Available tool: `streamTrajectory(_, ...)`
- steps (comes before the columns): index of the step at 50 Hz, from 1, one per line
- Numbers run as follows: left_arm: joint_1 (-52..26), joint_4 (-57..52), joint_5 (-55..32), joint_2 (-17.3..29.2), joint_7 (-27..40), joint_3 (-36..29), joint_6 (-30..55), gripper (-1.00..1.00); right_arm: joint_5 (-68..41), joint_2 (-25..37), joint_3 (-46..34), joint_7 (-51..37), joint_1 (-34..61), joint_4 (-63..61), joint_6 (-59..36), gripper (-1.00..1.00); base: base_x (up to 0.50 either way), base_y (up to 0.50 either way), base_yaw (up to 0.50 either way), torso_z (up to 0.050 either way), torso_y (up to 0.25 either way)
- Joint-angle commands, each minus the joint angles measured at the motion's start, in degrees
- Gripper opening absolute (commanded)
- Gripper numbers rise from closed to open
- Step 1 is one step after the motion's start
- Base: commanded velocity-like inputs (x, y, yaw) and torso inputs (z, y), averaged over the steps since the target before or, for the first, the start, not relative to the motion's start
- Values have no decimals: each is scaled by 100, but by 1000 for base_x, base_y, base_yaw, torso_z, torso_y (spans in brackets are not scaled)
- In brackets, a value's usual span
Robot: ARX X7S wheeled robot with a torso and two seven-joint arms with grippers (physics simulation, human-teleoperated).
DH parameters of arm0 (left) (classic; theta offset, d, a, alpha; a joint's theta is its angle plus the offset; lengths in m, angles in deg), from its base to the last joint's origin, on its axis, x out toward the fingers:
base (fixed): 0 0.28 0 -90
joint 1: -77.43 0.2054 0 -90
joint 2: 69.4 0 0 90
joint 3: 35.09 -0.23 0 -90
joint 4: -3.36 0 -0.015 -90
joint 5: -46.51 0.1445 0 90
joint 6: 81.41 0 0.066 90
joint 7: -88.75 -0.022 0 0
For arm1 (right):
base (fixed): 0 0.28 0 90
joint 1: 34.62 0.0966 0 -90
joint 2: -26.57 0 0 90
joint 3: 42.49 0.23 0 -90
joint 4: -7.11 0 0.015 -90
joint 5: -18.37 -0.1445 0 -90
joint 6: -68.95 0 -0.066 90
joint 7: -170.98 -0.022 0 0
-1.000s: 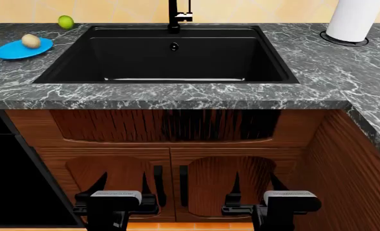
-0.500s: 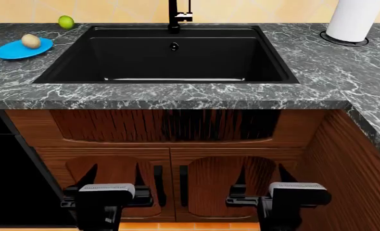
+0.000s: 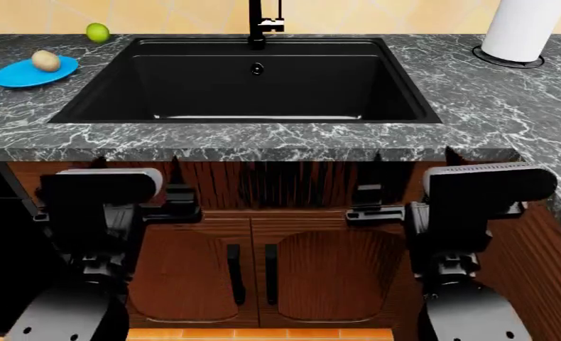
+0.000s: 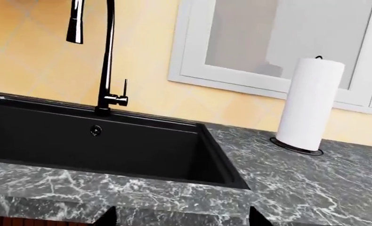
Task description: Pick the potato from the counter and place it in the sink. Then turn on the sink faucet.
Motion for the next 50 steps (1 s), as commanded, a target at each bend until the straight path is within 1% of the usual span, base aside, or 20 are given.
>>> streamTrajectory(1, -1413, -324, -334, 131, 32, 163, 1634, 100, -136, -83, 137, 280, 1560, -478, -1919, 100, 0, 0, 0, 0, 0)
streamTrajectory(2, -1847, -155, -348, 166, 38, 165, 1882, 100, -147, -4, 42, 330, 1961, -316, -2177, 100, 0, 0, 0, 0, 0)
streamTrajectory(6, -2345, 57, -389, 203, 24, 210, 2133, 100, -202, 29, 99, 419, 2395, -126, -2383, 100, 0, 0, 0, 0, 0)
streamTrajectory(8, -2531, 172, -394, 213, 30, 223, 2213, 100, -260, -40, 243, 483, 2564, -49, -2502, 100, 0, 0, 0, 0, 0)
streamTrajectory(9, -2613, 198, -392, 229, 35, 214, 2242, 100, -263, -28, 231, 487, 2643, 3, -2541, 100, 0, 0, 0, 0, 0)
streamTrajectory(10, -2759, 269, -414, 231, 20, 235, 2319, 100, -240, 104, 9, 476, 2751, 85, -2562, 100, 0, 0, 0, 0, 0)
streamTrajectory(15, -3027, 560, -386, 260, 33, 205, 2281, 100, -323, 20, 141, 559, 3051, 258, -2675, 100, 0, 0, 0, 0, 0)
streamTrajectory(31, -3148, 832, -403, 300, 45, 193, 2198, 100, -422, -48, 307, 597, 3372, 503, -2742, 100, 26, 0, 0, 0, 0)
streamTrajectory(39, -3231, 924, -409, 316, 66, 121, 2219, 100, -479, -68, 278, 612, 3583, 553, -2953, 100, 196, 0, 0, 0, 0)
streamTrajectory(50, -3220, 986, -426, 369, 68, 148, 2156, 100, -512, -43, 298, 593, 3535, 594, -2881, 100, 312, 89, 0, 0, 0)
